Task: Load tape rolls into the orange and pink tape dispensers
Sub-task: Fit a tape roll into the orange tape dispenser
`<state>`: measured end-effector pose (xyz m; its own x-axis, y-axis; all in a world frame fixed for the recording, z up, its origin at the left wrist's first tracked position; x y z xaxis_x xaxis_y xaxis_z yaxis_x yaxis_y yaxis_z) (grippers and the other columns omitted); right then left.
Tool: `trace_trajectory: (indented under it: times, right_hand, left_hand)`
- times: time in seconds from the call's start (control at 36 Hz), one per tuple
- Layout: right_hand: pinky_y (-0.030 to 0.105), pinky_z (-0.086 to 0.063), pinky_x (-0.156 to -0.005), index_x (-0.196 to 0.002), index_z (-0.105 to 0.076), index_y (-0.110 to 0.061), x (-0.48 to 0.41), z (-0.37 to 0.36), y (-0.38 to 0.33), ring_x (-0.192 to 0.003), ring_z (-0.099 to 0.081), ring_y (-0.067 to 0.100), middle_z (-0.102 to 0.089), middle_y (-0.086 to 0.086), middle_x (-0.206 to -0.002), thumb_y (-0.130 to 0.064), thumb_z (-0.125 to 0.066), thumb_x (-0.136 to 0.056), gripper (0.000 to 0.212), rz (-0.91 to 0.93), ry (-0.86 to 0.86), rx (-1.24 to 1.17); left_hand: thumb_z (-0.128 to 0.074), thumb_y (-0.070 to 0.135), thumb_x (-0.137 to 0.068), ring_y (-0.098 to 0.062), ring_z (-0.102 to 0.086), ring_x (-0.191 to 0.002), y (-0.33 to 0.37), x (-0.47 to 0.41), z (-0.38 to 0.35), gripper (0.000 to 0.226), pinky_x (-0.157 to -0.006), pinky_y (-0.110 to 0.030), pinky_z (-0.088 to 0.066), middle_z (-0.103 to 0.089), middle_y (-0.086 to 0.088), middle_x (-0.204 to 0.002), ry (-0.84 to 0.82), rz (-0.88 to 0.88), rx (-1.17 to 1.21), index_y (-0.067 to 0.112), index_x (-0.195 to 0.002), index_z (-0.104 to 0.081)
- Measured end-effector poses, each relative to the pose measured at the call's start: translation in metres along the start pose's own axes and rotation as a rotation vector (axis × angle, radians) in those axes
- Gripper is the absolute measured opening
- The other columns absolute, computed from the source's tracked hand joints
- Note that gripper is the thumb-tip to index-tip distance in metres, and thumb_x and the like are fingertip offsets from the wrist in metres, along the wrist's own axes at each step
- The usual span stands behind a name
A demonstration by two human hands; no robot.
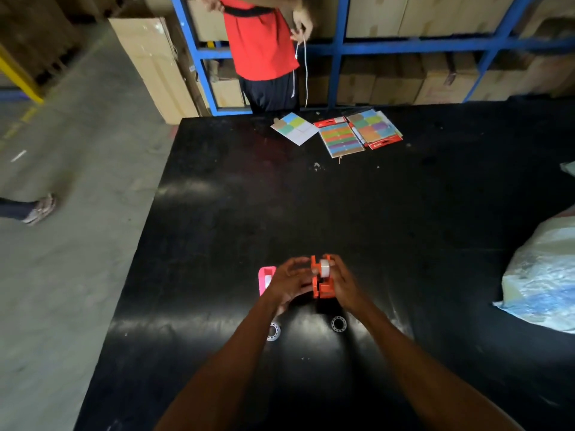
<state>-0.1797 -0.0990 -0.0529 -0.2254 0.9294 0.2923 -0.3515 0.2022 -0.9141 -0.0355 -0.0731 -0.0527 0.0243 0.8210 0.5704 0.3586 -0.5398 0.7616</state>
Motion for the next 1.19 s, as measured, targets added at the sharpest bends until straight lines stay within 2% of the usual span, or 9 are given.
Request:
trace_trajectory:
  times: [0.14, 0.22, 0.33, 0.53, 0.64, 0.78, 0.94, 1.08, 1.19]
  right_hand:
    - [0.048, -0.052, -0.093, -0.118, -0.054, -0.037, 0.007, -0.006, -0.012, -0.096, -0.068, 0.016, -0.070, -0.001, -0.107, -0.047, -0.035, -0.097, 0.029, 0.030, -0.015, 0.042]
    - [0.046, -0.052, -0.093, -0.119, -0.053, -0.036, 0.009, -0.010, -0.024, -0.097, -0.068, 0.016, -0.070, -0.001, -0.107, -0.048, -0.034, -0.097, 0.031, 0.040, -0.027, 0.091]
    - [0.032, -0.048, -0.087, -0.120, -0.053, -0.026, 0.029, -0.016, -0.058, -0.094, -0.065, 0.016, -0.068, 0.001, -0.106, -0.031, -0.033, -0.105, 0.025, 0.114, -0.001, 0.177]
    - [0.034, -0.049, -0.081, -0.112, -0.052, -0.027, 0.035, -0.019, -0.060, -0.083, -0.065, 0.016, -0.068, -0.001, -0.093, -0.031, -0.031, -0.105, 0.022, 0.176, 0.012, 0.283]
    - [0.038, -0.050, -0.082, -0.108, -0.051, -0.027, 0.045, -0.027, -0.071, -0.086, -0.065, 0.021, -0.068, 0.000, -0.093, -0.042, -0.028, -0.098, 0.029, 0.189, 0.028, 0.288]
    - [0.043, -0.051, -0.082, -0.105, -0.050, -0.030, 0.051, -0.032, -0.075, -0.081, -0.065, 0.018, -0.068, 0.000, -0.089, -0.039, -0.027, -0.100, 0.024, 0.196, 0.041, 0.273]
    - [0.044, -0.051, -0.086, -0.110, -0.049, -0.035, 0.055, -0.037, -0.087, -0.089, -0.067, 0.020, -0.069, -0.002, -0.096, -0.041, -0.026, -0.103, 0.025, 0.210, 0.035, 0.298]
    - [0.040, -0.045, -0.097, -0.130, -0.043, -0.042, 0.055, -0.045, -0.099, -0.114, -0.058, 0.024, -0.061, 0.001, -0.126, -0.050, -0.019, -0.101, 0.038, 0.198, 0.049, 0.478]
    - [0.045, -0.043, -0.099, -0.134, -0.043, -0.044, 0.052, -0.044, -0.102, -0.113, -0.057, 0.032, -0.047, 0.009, -0.122, -0.050, -0.021, -0.099, 0.042, 0.178, 0.054, 0.621]
  left_hand:
    - [-0.077, 0.010, -0.080, -0.028, -0.070, -0.105, 0.011, 0.023, 0.001, 0.046, -0.091, -0.041, -0.058, -0.071, -0.014, -0.117, -0.019, -0.055, -0.047, 0.013, -0.123, -0.061]
    - [-0.075, 0.013, -0.083, -0.029, -0.069, -0.108, 0.016, 0.034, 0.004, 0.044, -0.084, -0.036, -0.060, -0.070, -0.015, -0.119, -0.023, -0.074, -0.031, 0.014, -0.125, -0.061]
    - [-0.063, 0.020, -0.093, -0.028, -0.070, -0.106, 0.027, 0.066, 0.007, 0.031, -0.082, -0.036, -0.060, -0.071, -0.015, -0.117, -0.073, -0.110, 0.004, 0.017, -0.124, -0.062]
    - [-0.065, 0.017, -0.091, -0.031, -0.069, -0.106, 0.025, 0.072, 0.011, 0.035, -0.079, -0.039, -0.061, -0.070, -0.019, -0.118, -0.075, -0.105, -0.005, 0.013, -0.125, -0.061]
    - [-0.066, 0.017, -0.091, -0.030, -0.071, -0.103, 0.028, 0.083, 0.016, 0.032, -0.077, -0.037, -0.061, -0.072, -0.017, -0.114, -0.070, -0.133, -0.002, 0.015, -0.123, -0.064]
    - [-0.066, 0.016, -0.090, -0.029, -0.071, -0.102, 0.034, 0.093, 0.020, 0.034, -0.076, -0.037, -0.061, -0.071, -0.018, -0.115, -0.099, -0.135, -0.004, 0.014, -0.124, -0.062]
    - [-0.058, 0.029, -0.095, -0.022, -0.068, -0.105, 0.034, 0.100, 0.021, 0.035, -0.085, -0.031, -0.057, -0.068, -0.015, -0.123, -0.135, -0.133, -0.033, 0.017, -0.128, -0.059]
    - [-0.050, 0.030, -0.099, -0.021, -0.068, -0.098, 0.025, 0.107, 0.018, 0.032, -0.099, -0.041, -0.052, -0.067, -0.009, -0.120, -0.184, -0.104, 0.038, 0.018, -0.128, -0.058]
    - [-0.047, 0.033, -0.100, -0.021, -0.071, -0.093, 0.021, 0.111, 0.025, 0.033, -0.087, -0.036, -0.058, -0.069, -0.009, -0.117, -0.135, -0.093, 0.084, 0.019, -0.129, -0.054]
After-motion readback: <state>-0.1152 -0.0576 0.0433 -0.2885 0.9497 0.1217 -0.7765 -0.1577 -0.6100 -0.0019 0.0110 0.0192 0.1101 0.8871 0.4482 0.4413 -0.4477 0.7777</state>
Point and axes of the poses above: each hand's wrist, its own x-axis away from the middle knuckle, its own z-axis out of the back of the hand, y = z × x, the point moved 6 cm from there along -x, towards the middle knuckle
